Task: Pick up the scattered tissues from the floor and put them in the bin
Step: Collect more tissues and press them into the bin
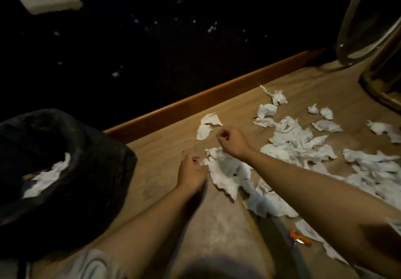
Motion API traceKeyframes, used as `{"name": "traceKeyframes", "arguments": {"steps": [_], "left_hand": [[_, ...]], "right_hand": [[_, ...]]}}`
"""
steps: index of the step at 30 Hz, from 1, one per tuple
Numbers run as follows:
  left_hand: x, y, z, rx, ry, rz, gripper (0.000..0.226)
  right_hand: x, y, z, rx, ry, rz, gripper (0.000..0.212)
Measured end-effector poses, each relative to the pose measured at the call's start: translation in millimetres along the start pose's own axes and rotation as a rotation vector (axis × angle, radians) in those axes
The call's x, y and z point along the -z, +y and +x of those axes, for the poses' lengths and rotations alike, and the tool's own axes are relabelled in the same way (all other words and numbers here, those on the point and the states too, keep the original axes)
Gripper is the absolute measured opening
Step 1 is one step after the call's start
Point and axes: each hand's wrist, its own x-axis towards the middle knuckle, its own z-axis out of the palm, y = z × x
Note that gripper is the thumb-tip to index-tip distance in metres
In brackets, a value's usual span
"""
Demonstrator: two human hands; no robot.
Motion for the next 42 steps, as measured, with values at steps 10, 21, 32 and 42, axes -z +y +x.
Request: {"name": "traceKeyframes", "arguments": {"steps": [10, 21, 32, 42], "left_hand": [[-62.1, -44.7, 18.6, -0.516, -0.444, 0.793, 0.126], [-17.3, -108.5, -28.5, -0.546, -0.086, 0.559, 0.011], [11.6, -76.1, -26.3, -0.226, 0.205, 0.303, 0.039], [-32.1, -46.9, -8.3, -0.293, -0.029, 0.194, 0.027]], "right_hand": [[-5.3, 116.0, -58.3, 0.137, -0.157, -0.411, 0.101], [-25.9, 129.3, -99.7, 0.426, -0.256, -0.347, 0.045], [-6.5, 96.1, -85.8, 0.260, 0.062, -0.164, 0.044], [-27.1, 76.4, -86.4, 0.292, -0.267, -0.543, 0.036]]}}
